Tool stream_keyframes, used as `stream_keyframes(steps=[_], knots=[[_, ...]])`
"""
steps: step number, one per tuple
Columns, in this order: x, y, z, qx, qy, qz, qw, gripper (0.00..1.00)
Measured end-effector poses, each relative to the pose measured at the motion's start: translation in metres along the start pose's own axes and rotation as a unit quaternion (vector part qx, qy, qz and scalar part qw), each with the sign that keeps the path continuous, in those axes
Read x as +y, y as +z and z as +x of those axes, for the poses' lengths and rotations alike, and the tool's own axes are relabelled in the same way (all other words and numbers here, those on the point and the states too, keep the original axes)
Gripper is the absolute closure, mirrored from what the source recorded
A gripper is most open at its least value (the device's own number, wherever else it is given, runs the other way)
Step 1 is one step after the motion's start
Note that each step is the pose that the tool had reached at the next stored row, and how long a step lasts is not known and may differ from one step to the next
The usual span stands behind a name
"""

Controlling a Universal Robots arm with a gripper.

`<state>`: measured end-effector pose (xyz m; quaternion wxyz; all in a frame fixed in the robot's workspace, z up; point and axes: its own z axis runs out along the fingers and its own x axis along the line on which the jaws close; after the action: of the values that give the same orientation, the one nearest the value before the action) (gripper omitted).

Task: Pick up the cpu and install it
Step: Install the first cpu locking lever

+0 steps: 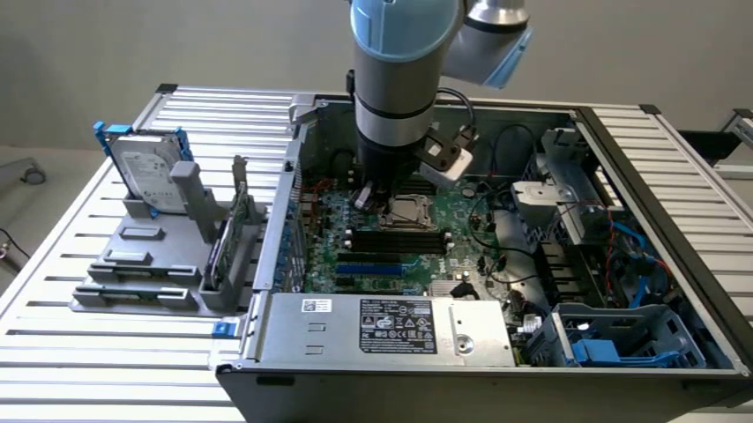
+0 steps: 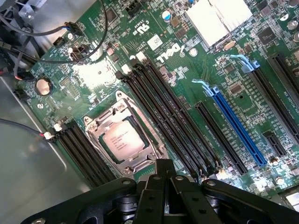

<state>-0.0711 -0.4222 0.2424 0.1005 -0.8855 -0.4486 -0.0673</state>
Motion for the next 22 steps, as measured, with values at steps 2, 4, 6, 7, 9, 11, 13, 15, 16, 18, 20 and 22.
stream_keyframes(steps=[2,4,6,7,9,11,13,15,16,18,20,22], knots=[[-0.0003,0.0018,-0.001,-0.001,0.0,0.0014,1.0,0.89],[-0.0005,0.0029,-0.001,-0.0037,0.002,0.0053,1.0,0.89],[-0.0007,0.0039,-0.002,-0.0061,0.003,0.0083,0.9999,0.89],[-0.0008,0.0045,-0.002,-0.0067,0.003,0.0091,0.9999,0.89],[-0.0006,0.006,-0.002,-0.0069,0.003,0.0092,0.9999,0.89],[-0.0005,0.0084,-0.003,-0.0068,0.003,0.0092,0.9999,0.89],[-0.0007,0.0112,-0.003,-0.0068,0.003,0.0093,0.9999,0.89],[-0.0012,0.0136,-0.004,-0.0068,0.003,0.0092,0.9999,0.89],[-0.0015,0.0146,-0.005,-0.0067,0.003,0.0092,0.9999,0.89],[-0.002,0.0161,-0.005,-0.0067,0.003,0.0092,0.9999,0.89],[-0.0025,0.0174,-0.006,-0.0066,0.003,0.0094,0.9999,0.89],[-0.0027,0.0187,-0.006,-0.0062,0.003,0.0098,0.9999,0.89]])
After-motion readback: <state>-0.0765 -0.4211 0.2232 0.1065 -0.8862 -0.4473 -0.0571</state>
